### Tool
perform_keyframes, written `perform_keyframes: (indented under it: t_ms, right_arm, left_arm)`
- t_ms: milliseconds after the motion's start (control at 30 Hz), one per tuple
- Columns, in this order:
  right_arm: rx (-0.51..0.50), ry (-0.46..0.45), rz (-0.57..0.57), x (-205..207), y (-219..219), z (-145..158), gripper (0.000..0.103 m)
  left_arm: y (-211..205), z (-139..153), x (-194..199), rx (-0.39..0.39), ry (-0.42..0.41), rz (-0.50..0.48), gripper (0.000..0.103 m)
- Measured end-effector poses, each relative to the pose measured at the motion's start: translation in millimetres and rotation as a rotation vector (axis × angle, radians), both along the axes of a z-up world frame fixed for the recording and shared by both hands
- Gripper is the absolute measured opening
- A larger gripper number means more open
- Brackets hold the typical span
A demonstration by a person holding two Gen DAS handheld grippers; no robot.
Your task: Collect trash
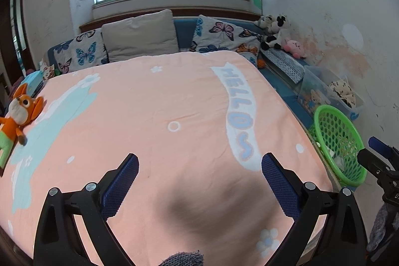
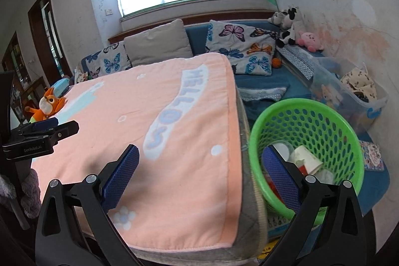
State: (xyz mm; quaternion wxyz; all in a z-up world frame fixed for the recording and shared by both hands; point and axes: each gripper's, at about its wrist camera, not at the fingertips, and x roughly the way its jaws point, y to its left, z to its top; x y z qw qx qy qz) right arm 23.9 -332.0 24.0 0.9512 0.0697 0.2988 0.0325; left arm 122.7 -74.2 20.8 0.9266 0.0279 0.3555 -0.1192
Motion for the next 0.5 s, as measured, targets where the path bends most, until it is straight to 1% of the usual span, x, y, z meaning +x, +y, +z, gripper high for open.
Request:
perform_keyframes:
  t_ms: [233,500]
  right_arm:
    - [-0.007,-0.015,0.015,0,9,4,0.098]
    - [-0.006,-0.016,0.029,3,16,4,0.098]
  left_arm:
    - [11,2,-8,0.004,-0.020,0.028,0.096]
    - [17,2,-11,-0.003,-0.022,0.044,0.096]
